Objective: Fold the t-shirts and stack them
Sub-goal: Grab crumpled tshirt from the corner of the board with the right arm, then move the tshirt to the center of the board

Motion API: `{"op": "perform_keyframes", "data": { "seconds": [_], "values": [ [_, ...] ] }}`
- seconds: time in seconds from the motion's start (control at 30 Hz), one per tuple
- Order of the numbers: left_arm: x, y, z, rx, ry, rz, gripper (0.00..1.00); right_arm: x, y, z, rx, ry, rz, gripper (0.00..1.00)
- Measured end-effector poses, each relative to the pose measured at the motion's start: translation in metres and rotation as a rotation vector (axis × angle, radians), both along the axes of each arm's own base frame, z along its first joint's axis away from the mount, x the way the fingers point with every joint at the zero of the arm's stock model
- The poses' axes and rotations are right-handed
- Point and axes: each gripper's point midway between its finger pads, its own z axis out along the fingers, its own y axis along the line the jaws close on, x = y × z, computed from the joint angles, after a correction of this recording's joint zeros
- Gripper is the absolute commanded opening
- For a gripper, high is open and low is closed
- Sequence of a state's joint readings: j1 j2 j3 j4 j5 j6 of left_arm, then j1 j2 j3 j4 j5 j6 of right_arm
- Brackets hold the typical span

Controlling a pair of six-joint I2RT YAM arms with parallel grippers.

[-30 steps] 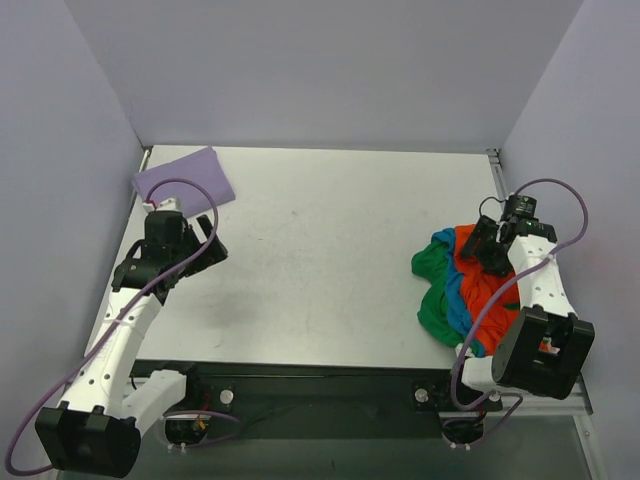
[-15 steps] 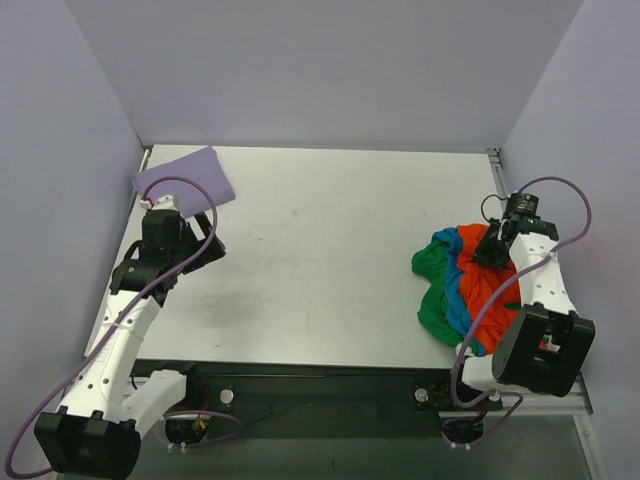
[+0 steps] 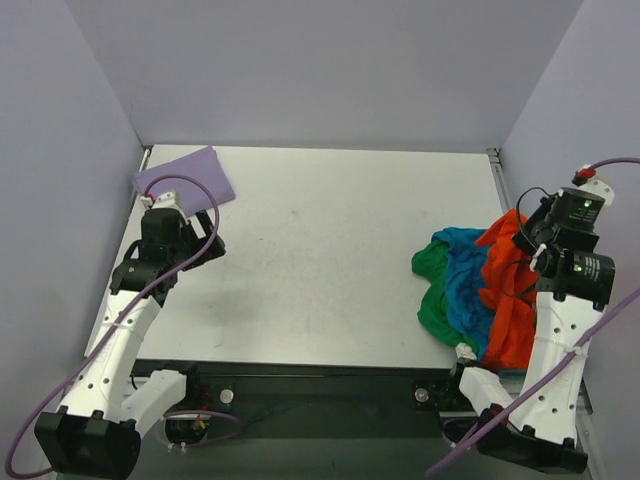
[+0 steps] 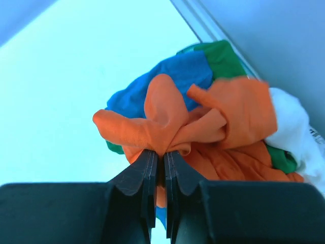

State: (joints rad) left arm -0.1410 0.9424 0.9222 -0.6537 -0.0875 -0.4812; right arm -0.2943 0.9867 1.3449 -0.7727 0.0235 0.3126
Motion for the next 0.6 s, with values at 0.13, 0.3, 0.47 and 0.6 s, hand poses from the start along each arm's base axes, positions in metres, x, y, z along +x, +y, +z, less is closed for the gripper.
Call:
{"op": "perform_keyframes", "data": {
  "seconds": [0.13,0.3,0.47,0.6],
  "values": [
    [0.004,-0.003,-0.003,-0.004,0.005,-0.016,0.97,-0.018,0.002,0.057,-0.048,-0.124,-0.013,0.00],
    [0.005,-0.006,-0.003,-0.009,0.006,-0.032,0.97,-0.038,0.012,0.152,-0.113,-0.371,0.004,0.00],
    [0.007,-0.008,0.007,-0.019,-0.016,-0.040,0.97,-0.055,0.047,0.242,-0.123,-0.650,0.148,0.00],
    [0.011,-0.010,0.022,-0.032,-0.051,-0.039,0.97,-0.052,0.086,0.292,-0.037,-0.834,0.330,0.00]
  ]
}}
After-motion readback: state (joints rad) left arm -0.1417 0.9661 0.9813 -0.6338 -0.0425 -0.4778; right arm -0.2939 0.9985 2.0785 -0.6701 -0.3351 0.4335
